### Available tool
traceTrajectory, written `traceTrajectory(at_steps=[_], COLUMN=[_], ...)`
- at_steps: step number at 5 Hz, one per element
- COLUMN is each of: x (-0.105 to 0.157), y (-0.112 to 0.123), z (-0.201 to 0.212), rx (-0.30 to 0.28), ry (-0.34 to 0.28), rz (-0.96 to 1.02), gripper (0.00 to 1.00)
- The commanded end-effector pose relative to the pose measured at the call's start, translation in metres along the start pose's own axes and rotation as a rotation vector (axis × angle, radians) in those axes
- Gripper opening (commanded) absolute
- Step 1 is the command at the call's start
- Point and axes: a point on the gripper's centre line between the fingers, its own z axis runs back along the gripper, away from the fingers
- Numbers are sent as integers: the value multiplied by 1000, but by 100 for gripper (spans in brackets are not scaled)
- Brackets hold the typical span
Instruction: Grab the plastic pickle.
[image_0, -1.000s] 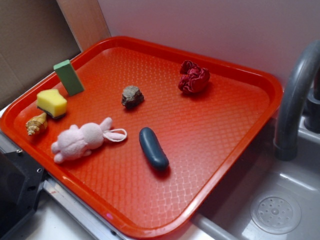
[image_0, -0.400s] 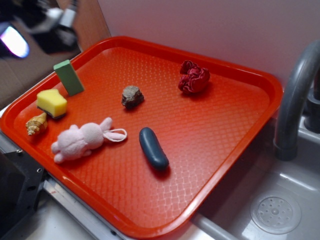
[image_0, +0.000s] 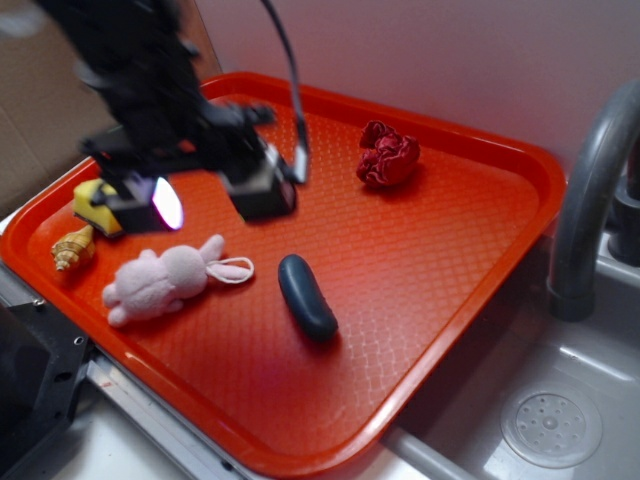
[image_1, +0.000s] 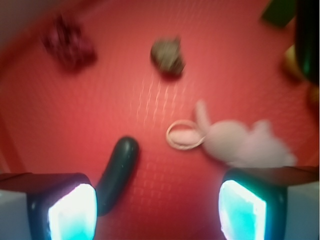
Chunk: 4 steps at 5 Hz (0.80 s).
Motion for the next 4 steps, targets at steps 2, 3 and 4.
traceTrajectory(at_steps=[2,3,4], x=[20,20,6], y=[4,4,2], z=[-5,-5,-33], rx=[-30,-30,-100], ry=[7,7,123], rz=[-35,-35,-4], gripper=[100,100,100])
